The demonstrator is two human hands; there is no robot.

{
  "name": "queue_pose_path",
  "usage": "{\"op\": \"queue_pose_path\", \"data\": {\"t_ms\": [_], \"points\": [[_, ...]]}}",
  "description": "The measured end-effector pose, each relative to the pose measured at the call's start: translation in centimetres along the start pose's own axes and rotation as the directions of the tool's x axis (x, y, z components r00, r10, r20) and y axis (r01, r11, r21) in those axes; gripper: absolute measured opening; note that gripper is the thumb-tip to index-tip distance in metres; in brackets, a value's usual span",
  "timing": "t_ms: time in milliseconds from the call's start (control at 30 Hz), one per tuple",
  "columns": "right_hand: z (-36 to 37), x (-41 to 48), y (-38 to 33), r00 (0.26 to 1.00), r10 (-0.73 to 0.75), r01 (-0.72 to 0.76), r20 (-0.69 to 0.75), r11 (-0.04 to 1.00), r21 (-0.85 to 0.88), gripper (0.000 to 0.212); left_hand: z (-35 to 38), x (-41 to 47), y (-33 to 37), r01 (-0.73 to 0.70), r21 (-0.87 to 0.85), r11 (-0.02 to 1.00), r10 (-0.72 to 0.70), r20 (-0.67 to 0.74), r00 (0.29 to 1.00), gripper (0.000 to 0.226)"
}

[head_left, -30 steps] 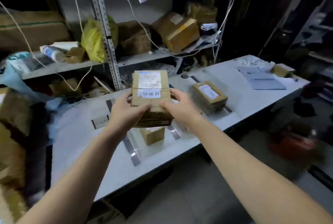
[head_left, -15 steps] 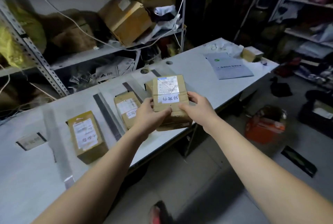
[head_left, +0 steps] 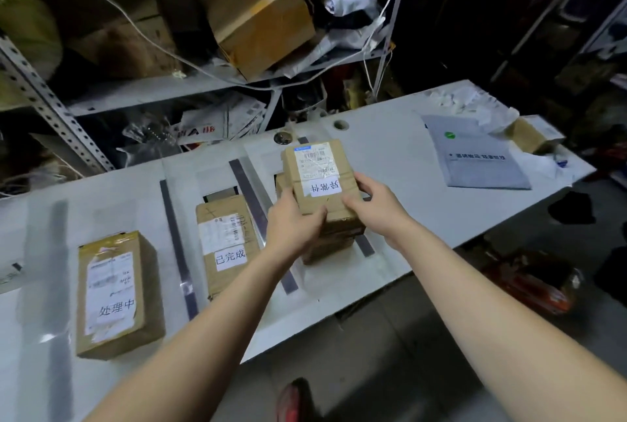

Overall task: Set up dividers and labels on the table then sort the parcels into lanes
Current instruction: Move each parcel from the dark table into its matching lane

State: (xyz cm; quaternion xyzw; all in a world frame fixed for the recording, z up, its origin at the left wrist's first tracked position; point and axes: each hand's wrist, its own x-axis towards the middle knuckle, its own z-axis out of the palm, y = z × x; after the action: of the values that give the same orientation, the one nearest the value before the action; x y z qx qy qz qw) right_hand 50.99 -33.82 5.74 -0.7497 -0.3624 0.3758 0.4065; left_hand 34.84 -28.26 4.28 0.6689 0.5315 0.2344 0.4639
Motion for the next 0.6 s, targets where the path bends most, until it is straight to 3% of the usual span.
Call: {"op": "queue_pose_path", "data": {"t_ms": [100,233,333,467,600], "points": [[0.1,2.8,0.8,0.998,0.007,-0.007,0.063,1.0,-0.009,0.04,1.0,1.5,-0.5,0.06,0.001,0.998,-0.06,-0.054,0.997,0.049],[0.0,5.2,1.9,0.987,-0.018,0.034,0.157,0.994,-0.105,0.06,2.1,2.3,-1.2,0.116,0.016,0.993,-0.115,-0.065,0.991,0.047],[-0.4,5.6,1.6,0.98,-0.022,0.071,0.196,0.966,-0.247,0.05,2.1,1.4,-0.9,0.166,0.091,0.982,-0.157,-0.098,0.983,0.049],[0.8,5.6,-1.4,0.954,-0.187,0.284,0.236,0.819,-0.498,0.055,-0.5,-0.2,0.2,0.216,0.324,0.921,-0.148,-0.221,0.964,0.068],[4.8,3.5,-6.0,0.823,-0.361,0.56,0.439,0.646,-0.518,0.06,-6.1,-3.2,0.8,0.255,0.562,0.787,-0.065,-0.336,0.94,0.069]]}}
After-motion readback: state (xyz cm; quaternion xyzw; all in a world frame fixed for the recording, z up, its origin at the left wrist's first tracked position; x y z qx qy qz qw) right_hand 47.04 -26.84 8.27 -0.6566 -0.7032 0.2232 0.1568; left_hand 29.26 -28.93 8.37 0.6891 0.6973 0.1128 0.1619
